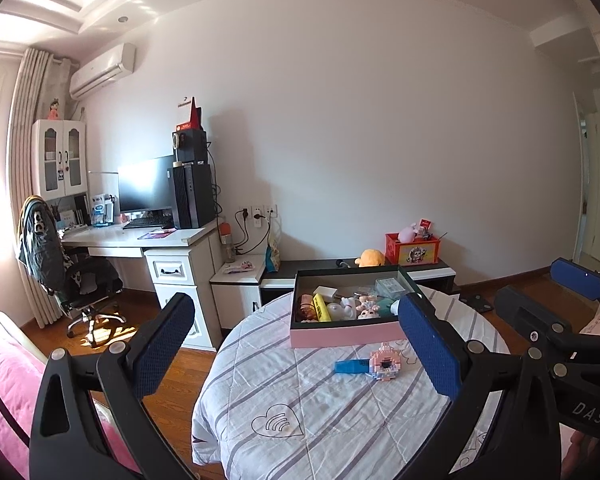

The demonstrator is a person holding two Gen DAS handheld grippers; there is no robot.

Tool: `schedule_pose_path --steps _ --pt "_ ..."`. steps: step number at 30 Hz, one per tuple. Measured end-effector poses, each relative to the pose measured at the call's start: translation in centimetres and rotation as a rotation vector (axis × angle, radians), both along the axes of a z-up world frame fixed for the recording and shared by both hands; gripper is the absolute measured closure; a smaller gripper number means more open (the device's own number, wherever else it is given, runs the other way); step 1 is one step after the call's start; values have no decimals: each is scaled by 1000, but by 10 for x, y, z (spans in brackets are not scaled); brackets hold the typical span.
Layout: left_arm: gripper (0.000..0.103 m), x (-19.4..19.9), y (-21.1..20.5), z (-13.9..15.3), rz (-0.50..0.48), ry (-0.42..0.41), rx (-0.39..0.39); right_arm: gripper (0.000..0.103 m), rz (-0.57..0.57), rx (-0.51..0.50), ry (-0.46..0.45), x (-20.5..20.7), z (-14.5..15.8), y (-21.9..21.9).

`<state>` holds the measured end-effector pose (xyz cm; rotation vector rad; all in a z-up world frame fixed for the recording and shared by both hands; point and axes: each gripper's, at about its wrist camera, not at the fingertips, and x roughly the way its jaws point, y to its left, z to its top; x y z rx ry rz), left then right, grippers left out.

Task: Organize rigid objects
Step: 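Pull both tools back from the pink box toward the highlighter and block figure, then grasp the pink block donut with the right tool while the left tool grasps the blue highlighter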

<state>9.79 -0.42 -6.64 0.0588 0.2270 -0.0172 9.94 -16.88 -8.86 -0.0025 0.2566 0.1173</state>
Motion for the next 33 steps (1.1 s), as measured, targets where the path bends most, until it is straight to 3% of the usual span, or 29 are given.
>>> schedule_pose_path --steps 14,28,33 --pt "0 48 -7 -26 -6 111 24 18 -6 10 108 38 -32 -6" --pt "0 138 -21 -126 -46 419 38 18 -4 16 379 119 -125 -22" --pt "0 162 -25 -148 -42 479 37 18 3 50 463 149 -150 -31"
